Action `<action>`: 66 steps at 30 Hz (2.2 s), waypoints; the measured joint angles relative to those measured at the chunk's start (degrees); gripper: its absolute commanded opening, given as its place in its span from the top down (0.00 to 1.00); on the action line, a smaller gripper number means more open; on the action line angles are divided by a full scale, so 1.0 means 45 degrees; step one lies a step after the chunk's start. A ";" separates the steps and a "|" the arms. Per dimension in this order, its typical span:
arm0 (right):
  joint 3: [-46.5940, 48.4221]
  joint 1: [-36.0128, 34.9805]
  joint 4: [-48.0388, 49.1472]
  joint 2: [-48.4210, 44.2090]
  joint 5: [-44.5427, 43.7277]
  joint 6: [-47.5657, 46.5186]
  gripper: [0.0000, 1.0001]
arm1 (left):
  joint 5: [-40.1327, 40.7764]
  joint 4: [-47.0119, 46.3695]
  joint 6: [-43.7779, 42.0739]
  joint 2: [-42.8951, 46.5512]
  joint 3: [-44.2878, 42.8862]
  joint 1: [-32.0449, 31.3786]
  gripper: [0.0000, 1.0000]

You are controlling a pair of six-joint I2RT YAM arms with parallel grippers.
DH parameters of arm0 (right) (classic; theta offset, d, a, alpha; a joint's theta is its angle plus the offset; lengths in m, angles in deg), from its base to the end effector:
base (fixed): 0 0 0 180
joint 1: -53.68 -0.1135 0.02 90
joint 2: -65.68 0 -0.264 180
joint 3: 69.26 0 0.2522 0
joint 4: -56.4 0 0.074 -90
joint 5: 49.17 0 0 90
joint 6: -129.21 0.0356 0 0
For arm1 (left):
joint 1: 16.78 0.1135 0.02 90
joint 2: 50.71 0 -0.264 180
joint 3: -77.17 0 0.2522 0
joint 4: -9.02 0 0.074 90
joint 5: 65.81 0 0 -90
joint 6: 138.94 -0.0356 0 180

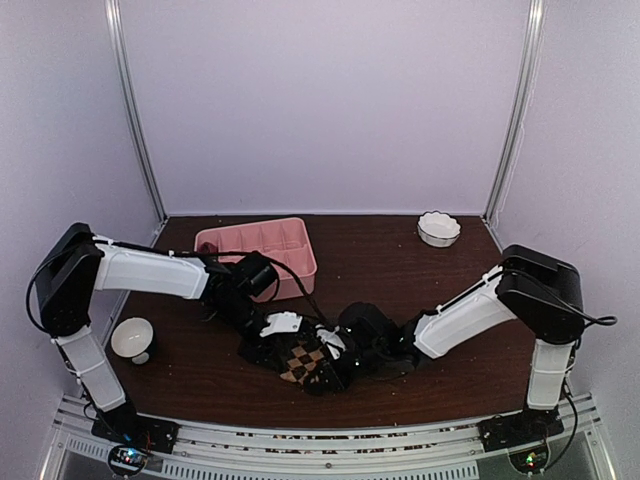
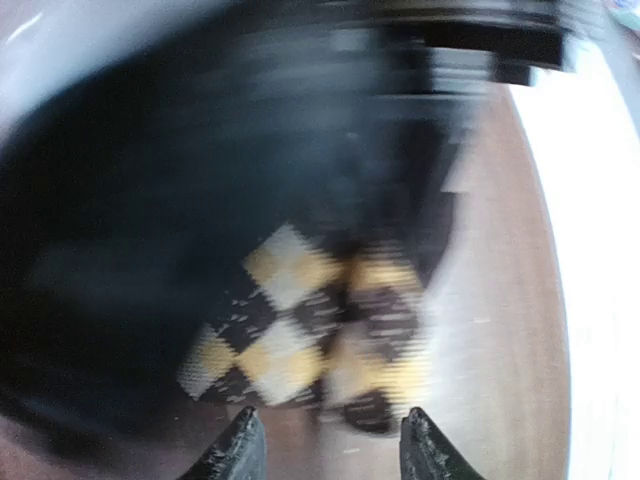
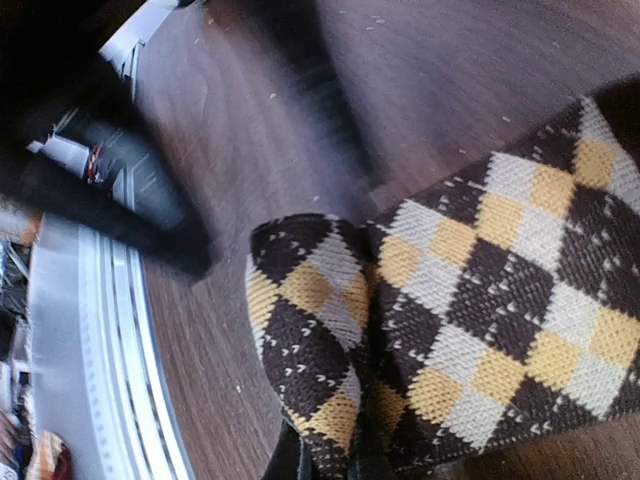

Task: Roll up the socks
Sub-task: Roll the sock at the center of the board.

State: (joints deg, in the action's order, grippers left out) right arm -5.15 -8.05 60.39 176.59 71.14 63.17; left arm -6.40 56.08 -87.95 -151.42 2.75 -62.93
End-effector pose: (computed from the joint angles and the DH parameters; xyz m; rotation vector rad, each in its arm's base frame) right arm 0.1564 0.3288 0.1051 -1.1257 2.3461 1.2807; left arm 0.2122 -0.2470 0.1609 1.9657 1.9745 -0.7852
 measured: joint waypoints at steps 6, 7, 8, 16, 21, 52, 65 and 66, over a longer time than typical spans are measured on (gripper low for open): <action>0.0175 0.0311 0.0257 0.0408 0.0359 0.1651 1.00 | -0.0466 0.0039 -0.0316 0.1195 0.0811 -0.0267 0.42; 0.0209 0.0350 0.0306 0.0471 0.0398 0.1836 1.00 | -0.0505 0.0015 -0.0364 0.1384 0.0923 -0.0272 0.43; 0.0243 0.0389 0.0359 0.0534 0.0461 0.2050 1.00 | -0.0510 -0.0024 -0.0418 0.1506 0.1020 -0.0301 0.44; 0.0675 0.0568 0.0291 0.0792 0.0879 0.3152 1.00 | 0.1185 -0.1200 -0.0665 0.1574 0.1991 -0.1817 0.55; 0.0738 0.0646 0.0228 0.0845 0.1078 0.3439 1.00 | 0.2535 -0.2166 -0.0563 0.1418 0.2064 -0.1899 0.55; -0.1734 0.1069 0.2404 -0.0529 0.0976 0.4614 0.56 | 0.3036 -0.2424 -0.0651 -0.0840 -0.0005 -0.2147 0.96; -0.5353 0.1141 0.1418 -0.5124 -0.3007 0.2633 0.00 | -0.1083 0.0967 -0.0165 -0.3546 -0.3347 -0.0661 0.96; -0.5571 0.1132 0.1098 -0.5523 -0.3521 0.2458 0.00 | -0.1311 0.1161 -0.0170 -0.3682 -0.3487 -0.0597 0.96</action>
State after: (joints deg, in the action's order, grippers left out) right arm -30.22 -2.96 65.33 151.74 55.29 74.23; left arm -12.30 61.31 -88.71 -167.99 -12.94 -65.62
